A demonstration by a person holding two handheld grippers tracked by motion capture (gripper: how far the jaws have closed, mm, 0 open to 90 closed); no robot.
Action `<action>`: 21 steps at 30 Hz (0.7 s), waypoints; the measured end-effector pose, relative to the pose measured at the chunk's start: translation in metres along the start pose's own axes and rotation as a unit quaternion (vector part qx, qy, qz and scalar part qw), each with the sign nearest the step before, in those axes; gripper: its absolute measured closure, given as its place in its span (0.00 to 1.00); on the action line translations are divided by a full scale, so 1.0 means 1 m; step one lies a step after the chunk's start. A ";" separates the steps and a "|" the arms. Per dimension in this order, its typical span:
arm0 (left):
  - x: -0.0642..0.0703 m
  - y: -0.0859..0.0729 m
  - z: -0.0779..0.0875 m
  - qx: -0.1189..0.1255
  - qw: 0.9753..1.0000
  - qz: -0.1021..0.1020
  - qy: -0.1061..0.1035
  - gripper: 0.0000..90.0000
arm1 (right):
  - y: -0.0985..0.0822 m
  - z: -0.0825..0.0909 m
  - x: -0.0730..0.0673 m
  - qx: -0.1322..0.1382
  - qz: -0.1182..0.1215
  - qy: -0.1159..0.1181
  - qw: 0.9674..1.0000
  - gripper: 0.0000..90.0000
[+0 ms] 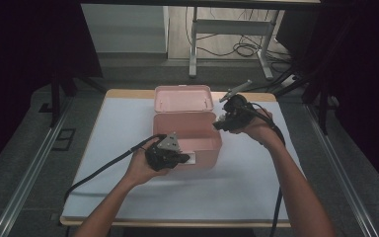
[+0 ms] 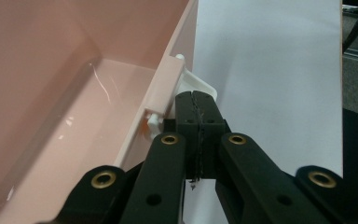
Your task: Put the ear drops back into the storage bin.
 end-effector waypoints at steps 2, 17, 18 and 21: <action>0.000 0.000 0.000 0.001 1.000 -0.001 0.001 1.00 | 0.005 -0.005 -0.002 -0.001 0.002 0.003 1.000 0.67; -0.001 -0.001 0.001 -0.005 1.000 -0.004 0.000 1.00 | 0.016 -0.039 -0.008 -0.009 0.004 0.023 1.000 0.67; -0.001 -0.001 0.001 -0.005 1.000 -0.003 -0.001 1.00 | 0.017 -0.040 -0.007 -0.009 0.003 0.022 1.000 0.67; -0.001 -0.001 0.001 -0.005 1.000 -0.002 -0.001 1.00 | 0.018 -0.045 -0.008 -0.011 0.003 0.025 1.000 0.67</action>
Point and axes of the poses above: each handheld gripper's, and its own axes: z roughly backward along the jaws, y roughly out of its top, x roughly to its right, the point moved 8 cm from there along -z, roughly forward along the jaws
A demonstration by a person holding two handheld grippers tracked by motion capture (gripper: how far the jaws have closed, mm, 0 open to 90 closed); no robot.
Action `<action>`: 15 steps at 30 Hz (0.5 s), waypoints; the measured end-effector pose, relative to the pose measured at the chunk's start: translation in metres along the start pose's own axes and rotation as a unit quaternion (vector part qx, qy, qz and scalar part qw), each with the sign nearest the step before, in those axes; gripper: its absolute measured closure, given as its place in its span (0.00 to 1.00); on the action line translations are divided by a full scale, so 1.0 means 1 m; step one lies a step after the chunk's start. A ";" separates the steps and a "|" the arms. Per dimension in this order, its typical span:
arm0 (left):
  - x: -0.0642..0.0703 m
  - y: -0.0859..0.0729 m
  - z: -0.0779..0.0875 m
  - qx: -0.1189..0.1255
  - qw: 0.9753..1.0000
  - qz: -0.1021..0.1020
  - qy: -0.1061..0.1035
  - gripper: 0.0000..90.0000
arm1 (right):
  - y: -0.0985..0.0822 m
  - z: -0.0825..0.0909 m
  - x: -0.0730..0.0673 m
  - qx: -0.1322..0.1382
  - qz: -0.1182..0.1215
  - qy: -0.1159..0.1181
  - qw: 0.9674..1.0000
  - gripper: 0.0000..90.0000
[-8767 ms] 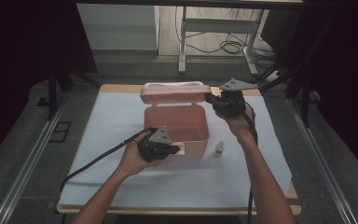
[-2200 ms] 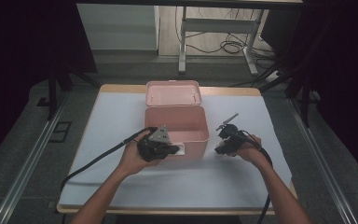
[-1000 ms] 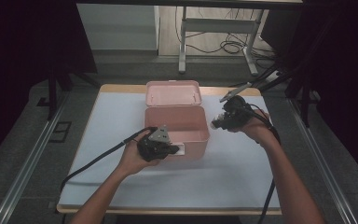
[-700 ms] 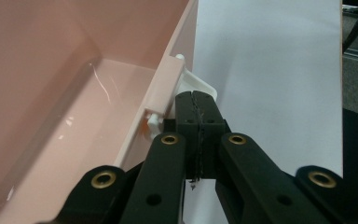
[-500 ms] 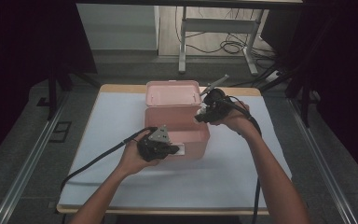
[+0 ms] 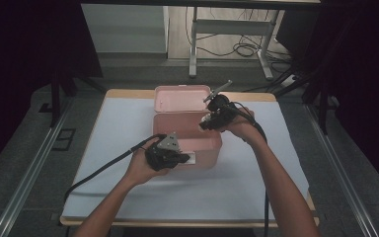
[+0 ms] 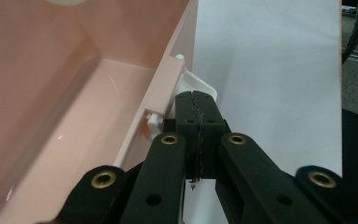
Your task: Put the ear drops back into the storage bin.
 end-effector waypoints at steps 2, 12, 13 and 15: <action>0.000 0.000 0.000 0.000 1.000 0.001 0.000 1.00 | 0.002 -0.004 -0.001 -0.001 0.000 0.002 1.000 0.67; 0.000 0.000 0.000 -0.001 1.000 0.002 -0.003 1.00 | 0.014 -0.027 -0.005 -0.009 0.007 0.012 1.000 0.67; 0.000 0.000 0.000 -0.002 1.000 0.003 -0.003 1.00 | 0.015 -0.030 -0.006 -0.011 0.008 0.014 1.000 0.67; 0.000 0.001 0.000 0.002 1.000 0.007 -0.003 1.00 | 0.017 -0.035 -0.008 -0.014 0.011 0.017 1.000 0.67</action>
Point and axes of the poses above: each handheld gripper's, and its own axes: z roughly backward along the jaws, y roughly out of its top, x roughly to its right, the point moved 8 cm from there along -z, roughly forward along the jaws
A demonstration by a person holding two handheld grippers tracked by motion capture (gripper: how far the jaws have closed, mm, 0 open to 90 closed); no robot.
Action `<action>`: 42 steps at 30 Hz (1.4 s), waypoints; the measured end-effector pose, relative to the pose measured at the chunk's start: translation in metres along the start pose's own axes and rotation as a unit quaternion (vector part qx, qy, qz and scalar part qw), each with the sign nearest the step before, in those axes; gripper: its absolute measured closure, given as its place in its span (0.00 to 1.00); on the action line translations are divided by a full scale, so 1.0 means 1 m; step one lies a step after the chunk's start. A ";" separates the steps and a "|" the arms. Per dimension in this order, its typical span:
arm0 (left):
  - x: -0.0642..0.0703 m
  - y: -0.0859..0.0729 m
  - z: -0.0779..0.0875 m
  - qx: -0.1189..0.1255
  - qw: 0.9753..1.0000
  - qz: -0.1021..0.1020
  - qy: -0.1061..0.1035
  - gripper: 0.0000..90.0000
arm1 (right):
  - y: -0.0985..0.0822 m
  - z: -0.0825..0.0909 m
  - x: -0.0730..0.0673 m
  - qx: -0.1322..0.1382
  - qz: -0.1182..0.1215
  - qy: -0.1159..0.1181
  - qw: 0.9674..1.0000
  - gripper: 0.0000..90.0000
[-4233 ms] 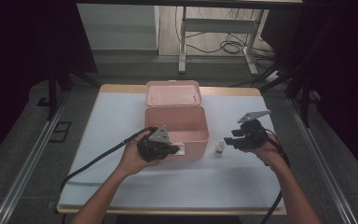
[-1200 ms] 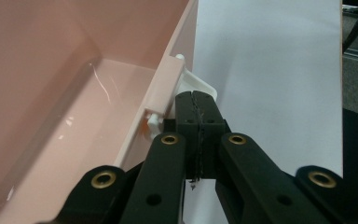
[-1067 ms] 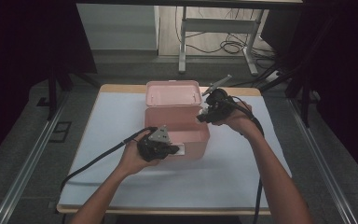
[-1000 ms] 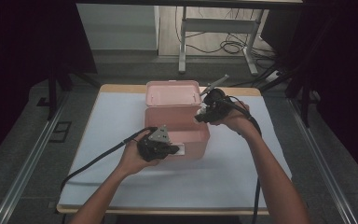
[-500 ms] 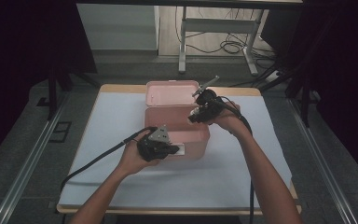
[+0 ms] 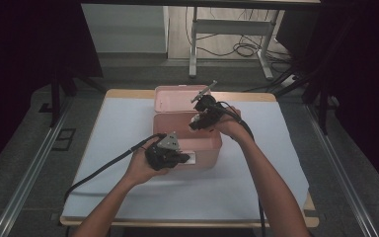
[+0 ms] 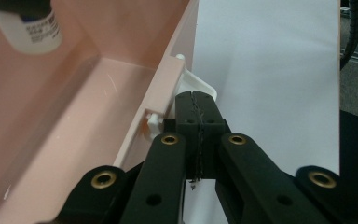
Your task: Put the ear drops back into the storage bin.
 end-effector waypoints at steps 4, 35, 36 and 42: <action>-0.001 0.000 0.000 -0.003 1.000 -0.004 0.000 1.00 | 0.004 -0.009 -0.002 -0.001 0.003 0.004 1.000 0.67; 0.000 0.000 0.000 -0.002 1.000 -0.004 0.001 1.00 | 0.018 -0.073 -0.018 -0.030 0.018 0.024 0.999 0.67; 0.000 0.000 0.000 -0.002 1.000 -0.005 0.002 1.00 | 0.019 -0.075 -0.018 -0.031 0.018 0.025 0.999 0.67; 0.000 -0.001 0.000 -0.003 1.000 -0.005 0.002 1.00 | 0.020 -0.084 -0.020 -0.035 0.024 0.030 0.999 0.67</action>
Point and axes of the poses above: each handheld gripper's, and its own axes: z roughly backward along the jaws, y roughly out of its top, x roughly to its right, the point moved 8 cm from there along -z, roughly forward along the jaws
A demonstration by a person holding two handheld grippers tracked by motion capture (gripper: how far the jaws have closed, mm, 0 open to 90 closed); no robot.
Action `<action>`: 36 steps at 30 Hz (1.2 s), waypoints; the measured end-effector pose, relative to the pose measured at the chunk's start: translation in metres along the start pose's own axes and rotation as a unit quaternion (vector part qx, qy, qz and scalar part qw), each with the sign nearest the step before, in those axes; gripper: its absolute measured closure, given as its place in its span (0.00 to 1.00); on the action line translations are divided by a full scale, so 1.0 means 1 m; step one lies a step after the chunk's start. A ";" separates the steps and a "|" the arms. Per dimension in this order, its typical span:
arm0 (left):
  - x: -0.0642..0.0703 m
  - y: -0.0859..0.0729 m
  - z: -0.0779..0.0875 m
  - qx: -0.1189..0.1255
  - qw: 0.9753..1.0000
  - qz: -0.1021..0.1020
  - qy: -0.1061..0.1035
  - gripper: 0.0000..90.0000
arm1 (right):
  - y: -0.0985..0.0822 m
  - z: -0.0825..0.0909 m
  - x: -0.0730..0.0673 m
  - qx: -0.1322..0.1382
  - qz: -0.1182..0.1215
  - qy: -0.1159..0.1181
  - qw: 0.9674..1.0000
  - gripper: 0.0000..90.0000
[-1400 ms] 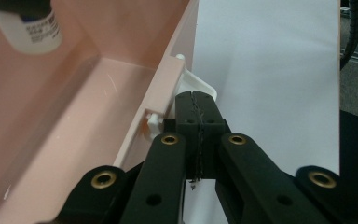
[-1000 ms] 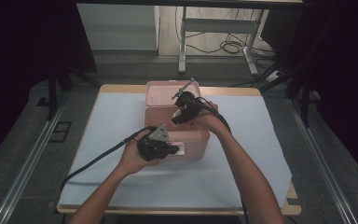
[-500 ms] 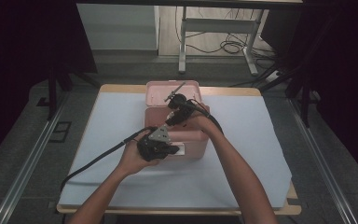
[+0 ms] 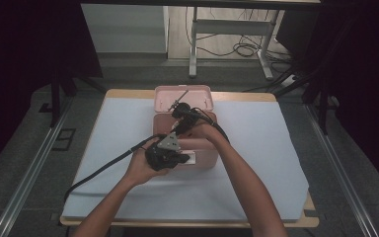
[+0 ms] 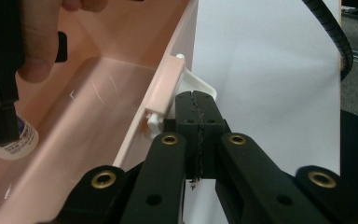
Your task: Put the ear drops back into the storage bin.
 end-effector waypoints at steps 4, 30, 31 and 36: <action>0.000 0.000 0.000 0.000 1.000 0.000 0.000 1.00 | 0.001 -0.005 -0.001 -0.001 -0.003 0.004 1.000 0.67; 0.001 0.000 0.000 0.001 1.000 0.000 0.001 1.00 | 0.001 -0.028 0.000 -0.019 0.008 0.003 1.000 0.65; 0.001 0.000 0.000 0.001 1.000 0.000 0.001 1.00 | 0.001 -0.028 0.000 -0.020 0.006 0.001 1.000 0.65; 0.001 0.000 0.000 0.001 1.000 0.000 0.001 1.00 | 0.003 -0.019 -0.001 -0.007 0.003 0.000 1.000 0.62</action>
Point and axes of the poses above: each handheld gripper's, and its own axes: z roughly backward along the jaws, y roughly out of its top, x roughly to its right, the point moved 8 cm from there along -z, roughly forward along the jaws
